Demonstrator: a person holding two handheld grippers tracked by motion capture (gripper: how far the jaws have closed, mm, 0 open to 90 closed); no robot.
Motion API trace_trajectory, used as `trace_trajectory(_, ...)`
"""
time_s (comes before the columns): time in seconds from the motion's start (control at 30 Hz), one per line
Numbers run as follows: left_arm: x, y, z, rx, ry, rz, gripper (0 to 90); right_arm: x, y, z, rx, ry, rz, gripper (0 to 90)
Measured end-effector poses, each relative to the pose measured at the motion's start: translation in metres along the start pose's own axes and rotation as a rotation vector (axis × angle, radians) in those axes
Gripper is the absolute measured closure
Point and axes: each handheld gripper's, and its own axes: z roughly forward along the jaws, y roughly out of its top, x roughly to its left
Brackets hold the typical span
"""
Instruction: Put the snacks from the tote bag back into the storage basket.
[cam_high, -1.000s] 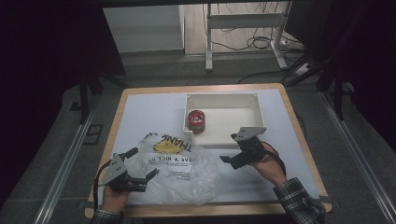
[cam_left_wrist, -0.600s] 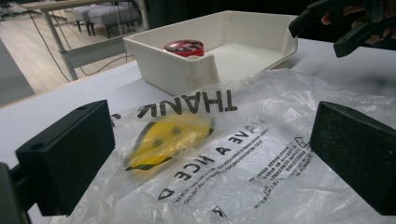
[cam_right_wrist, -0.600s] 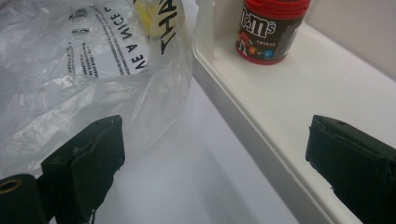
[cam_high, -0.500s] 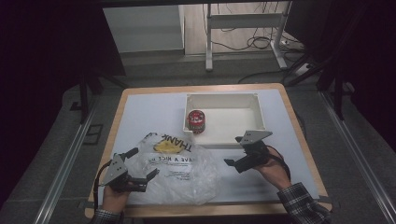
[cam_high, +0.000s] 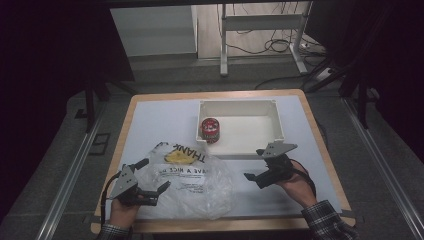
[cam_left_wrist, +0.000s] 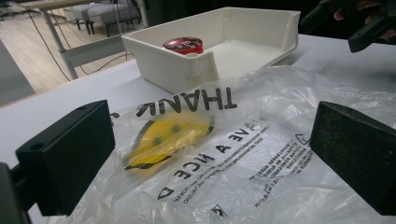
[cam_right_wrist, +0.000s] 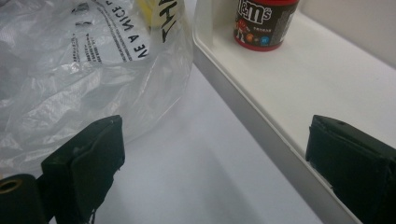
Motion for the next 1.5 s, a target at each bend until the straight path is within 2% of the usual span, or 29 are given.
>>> trace_trajectory(0.2, -0.001, 0.000, 0.001, 0.009, -0.002, 0.014, 0.2, 0.001, -0.002, -0.004, -0.006, 0.001, -0.002, 5.1)
trace_trajectory(0.37, 0.000, 0.000, 0.000, -0.005, 0.002, -0.002, 0.1, 0.002, -0.004, -0.009, -0.022, -0.006, 0.002, 5.1)
trace_trajectory(0.97, 0.000, 0.000, 0.001, -0.002, -0.001, -0.013, 0.1, 0.005, -0.015, -0.023, -0.065, -0.037, 0.012, 5.1)
trace_trajectory(1.27, 0.000, 0.000, 0.001, -0.002, -0.001, -0.015, 0.1, 0.003, -0.023, -0.034, -0.087, -0.061, 0.036, 5.1)
trace_trajectory(1.5, 0.000, 0.000, 0.001, -0.004, -0.001, -0.015, 0.0, 0.001, -0.032, -0.040, -0.081, -0.075, 0.051, 5.1)
